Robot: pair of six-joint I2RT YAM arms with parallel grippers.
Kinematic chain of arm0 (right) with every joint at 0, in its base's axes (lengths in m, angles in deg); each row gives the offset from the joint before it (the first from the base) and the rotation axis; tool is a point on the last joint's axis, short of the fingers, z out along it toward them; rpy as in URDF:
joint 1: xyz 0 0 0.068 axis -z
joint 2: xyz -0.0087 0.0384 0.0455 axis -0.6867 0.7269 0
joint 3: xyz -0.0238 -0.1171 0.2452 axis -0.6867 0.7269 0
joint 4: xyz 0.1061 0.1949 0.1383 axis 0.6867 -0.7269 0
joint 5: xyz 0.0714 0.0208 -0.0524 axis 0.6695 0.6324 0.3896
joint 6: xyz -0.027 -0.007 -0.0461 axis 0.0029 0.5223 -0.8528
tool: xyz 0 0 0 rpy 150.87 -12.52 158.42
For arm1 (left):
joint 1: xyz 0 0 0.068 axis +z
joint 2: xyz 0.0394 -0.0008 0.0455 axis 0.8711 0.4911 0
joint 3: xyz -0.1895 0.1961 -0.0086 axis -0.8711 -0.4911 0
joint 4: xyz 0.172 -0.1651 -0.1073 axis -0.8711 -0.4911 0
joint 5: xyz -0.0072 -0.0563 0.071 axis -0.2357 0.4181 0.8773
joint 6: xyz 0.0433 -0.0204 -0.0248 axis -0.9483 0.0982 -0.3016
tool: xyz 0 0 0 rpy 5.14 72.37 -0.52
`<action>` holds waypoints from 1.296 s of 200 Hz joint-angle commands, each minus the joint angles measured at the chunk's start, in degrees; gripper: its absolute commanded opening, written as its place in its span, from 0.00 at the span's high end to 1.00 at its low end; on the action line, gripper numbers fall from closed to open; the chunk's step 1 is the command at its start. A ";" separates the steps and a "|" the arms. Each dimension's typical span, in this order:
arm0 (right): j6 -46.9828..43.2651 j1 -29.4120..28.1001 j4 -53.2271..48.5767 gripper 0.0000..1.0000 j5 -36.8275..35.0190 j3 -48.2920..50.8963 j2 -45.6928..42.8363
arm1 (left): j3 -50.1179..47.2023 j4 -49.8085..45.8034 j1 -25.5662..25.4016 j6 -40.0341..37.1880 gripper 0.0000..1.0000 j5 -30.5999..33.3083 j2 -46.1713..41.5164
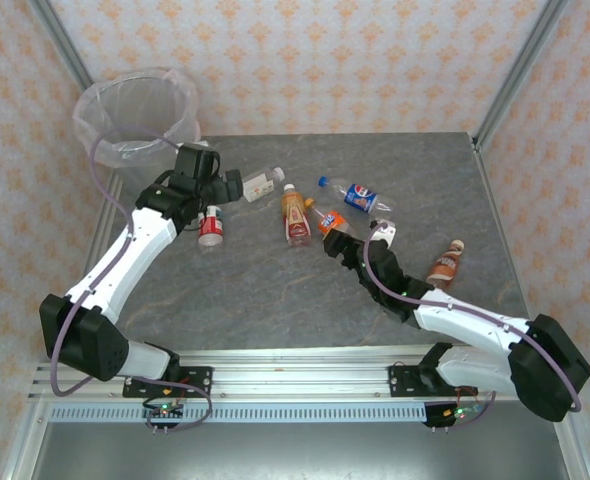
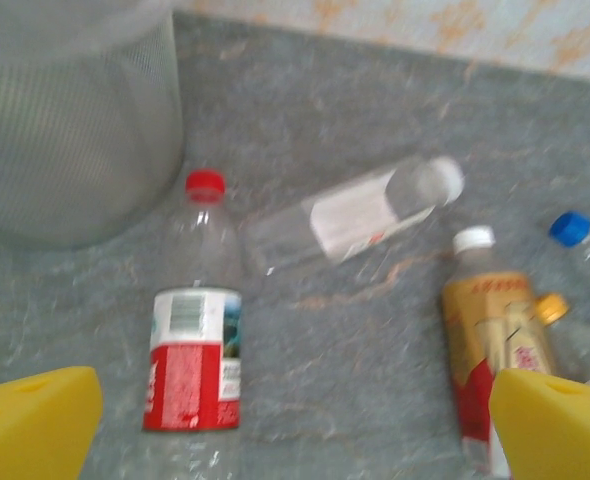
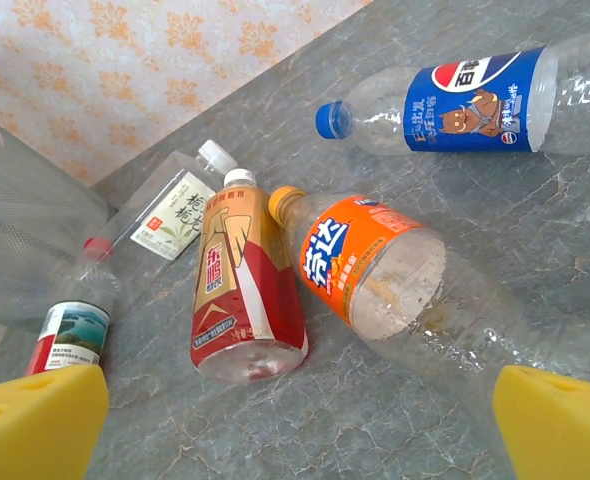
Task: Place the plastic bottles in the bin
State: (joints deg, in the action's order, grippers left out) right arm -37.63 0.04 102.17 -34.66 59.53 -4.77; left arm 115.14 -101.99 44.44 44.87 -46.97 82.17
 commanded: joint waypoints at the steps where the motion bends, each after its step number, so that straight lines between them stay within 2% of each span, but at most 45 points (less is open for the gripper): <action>1: 0.20 0.26 0.41 0.01 -0.25 -2.29 0.39 | -1.91 -5.42 -0.34 0.31 0.00 4.05 2.53; 32: -0.48 0.26 -3.54 0.01 0.57 -4.47 1.74 | -2.36 -8.89 0.35 -1.89 0.00 5.64 9.18; 52: -0.21 0.26 -5.39 0.01 -0.21 -5.39 2.54 | -2.70 -7.86 1.89 -1.82 0.00 4.96 12.22; 86: 0.08 0.26 -5.78 0.01 -0.26 -5.52 2.51 | -3.12 -4.94 6.13 -2.73 0.00 -0.51 16.29; 116: 1.12 0.27 -7.44 0.01 -3.44 -4.93 1.55 | -5.48 0.55 9.93 -3.40 0.00 -7.79 17.37; 158: 1.38 0.26 -7.83 0.01 -4.00 -4.82 1.40 | -6.46 4.48 10.77 -5.78 0.00 -13.33 19.72; 208: 1.21 0.26 -8.05 0.01 -3.91 -5.52 1.89 | -4.99 6.17 10.70 -4.95 0.00 -12.29 25.51; 259: 0.25 0.26 -7.93 0.01 -4.04 -5.28 1.62 | -2.70 6.60 10.58 -5.22 0.06 -12.31 28.60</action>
State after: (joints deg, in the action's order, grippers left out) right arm -36.87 0.04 95.28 -37.00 55.48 -2.54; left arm 109.87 -96.24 55.33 40.65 -59.27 110.10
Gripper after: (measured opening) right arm 0.992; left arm 0.954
